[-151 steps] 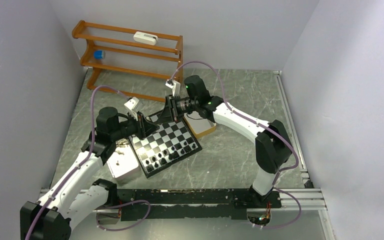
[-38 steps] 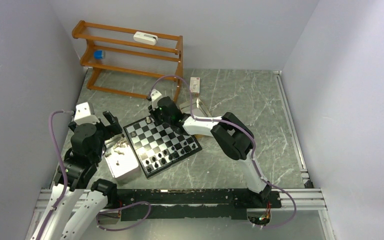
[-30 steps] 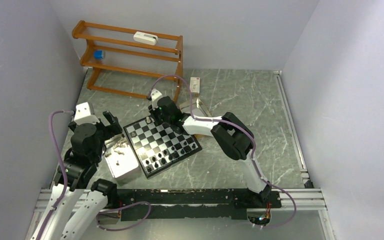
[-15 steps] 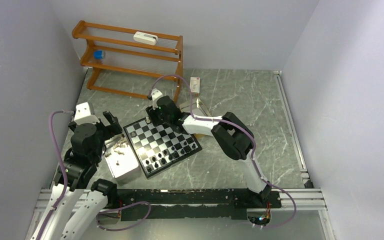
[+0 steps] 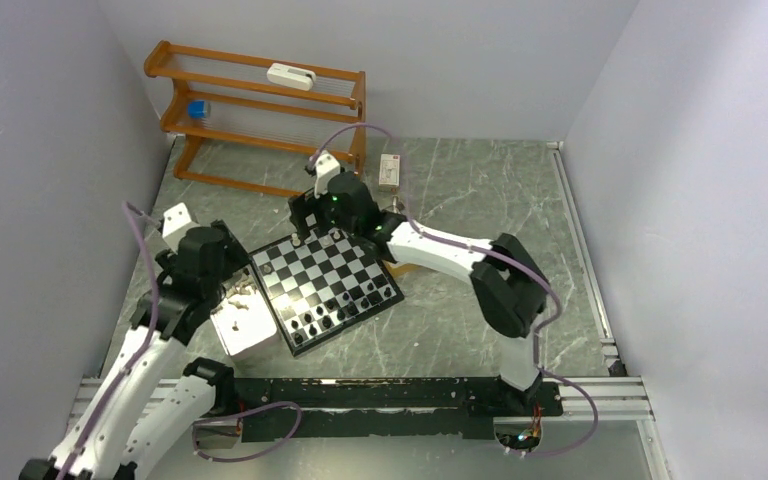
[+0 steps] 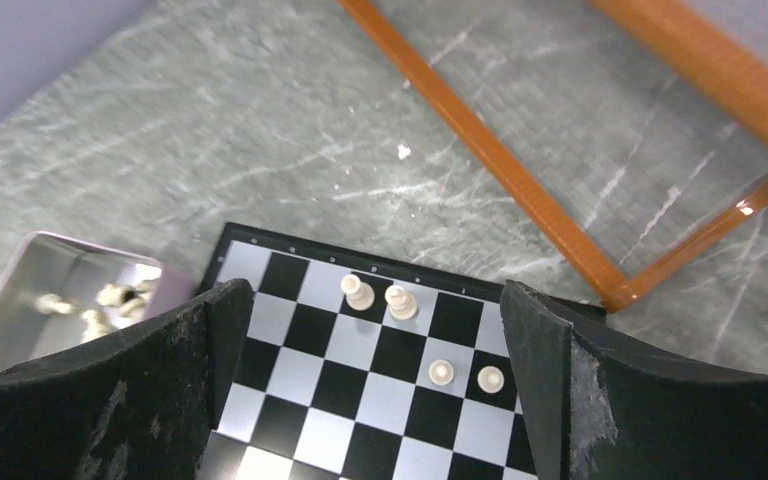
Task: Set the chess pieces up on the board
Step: Place the chess piece on the chessboard, then pick up the chess piece from the storage box.
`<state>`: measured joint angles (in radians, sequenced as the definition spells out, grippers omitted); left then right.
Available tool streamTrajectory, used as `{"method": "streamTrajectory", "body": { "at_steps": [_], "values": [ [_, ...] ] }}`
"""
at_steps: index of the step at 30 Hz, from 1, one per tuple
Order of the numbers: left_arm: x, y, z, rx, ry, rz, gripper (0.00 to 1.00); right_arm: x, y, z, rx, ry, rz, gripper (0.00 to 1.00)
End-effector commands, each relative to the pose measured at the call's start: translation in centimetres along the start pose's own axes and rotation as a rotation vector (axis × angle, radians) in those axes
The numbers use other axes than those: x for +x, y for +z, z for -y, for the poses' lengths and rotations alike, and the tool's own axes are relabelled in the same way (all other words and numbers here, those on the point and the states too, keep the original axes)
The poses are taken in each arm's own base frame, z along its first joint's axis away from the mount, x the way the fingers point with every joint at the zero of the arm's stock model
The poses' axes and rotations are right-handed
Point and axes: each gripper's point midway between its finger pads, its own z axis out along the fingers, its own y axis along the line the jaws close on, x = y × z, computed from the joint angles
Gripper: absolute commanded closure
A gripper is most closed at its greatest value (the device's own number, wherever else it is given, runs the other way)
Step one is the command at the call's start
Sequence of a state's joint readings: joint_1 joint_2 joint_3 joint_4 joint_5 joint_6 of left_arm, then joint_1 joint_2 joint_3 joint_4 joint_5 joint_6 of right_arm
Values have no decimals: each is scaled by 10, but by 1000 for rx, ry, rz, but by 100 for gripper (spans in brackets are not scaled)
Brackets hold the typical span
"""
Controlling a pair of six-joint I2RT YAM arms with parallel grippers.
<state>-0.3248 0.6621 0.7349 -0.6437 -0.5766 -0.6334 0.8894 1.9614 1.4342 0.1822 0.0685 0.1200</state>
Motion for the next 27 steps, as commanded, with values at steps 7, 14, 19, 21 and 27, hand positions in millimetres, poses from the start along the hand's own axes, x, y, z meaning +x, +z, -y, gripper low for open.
{"method": "streamTrajectory", "body": {
  "at_steps": [7, 14, 19, 21, 27],
  "values": [
    [91, 13, -31, -296, -139, -324, 28, -52, -74, 9, 53, 65, 93, 0],
    [105, 17, -33, -296, -294, -318, 54, -49, -106, 24, 57, 114, 72, 0],
    [115, 22, -50, -384, -356, -320, 55, -51, -125, 21, 26, 104, 103, 0],
    [118, 28, -47, -357, -394, -333, 57, -54, -132, 19, 16, 108, 118, 0],
    [128, 46, -48, -355, -453, -353, 63, -55, -138, 14, -11, 109, 127, 0]
  ]
}}
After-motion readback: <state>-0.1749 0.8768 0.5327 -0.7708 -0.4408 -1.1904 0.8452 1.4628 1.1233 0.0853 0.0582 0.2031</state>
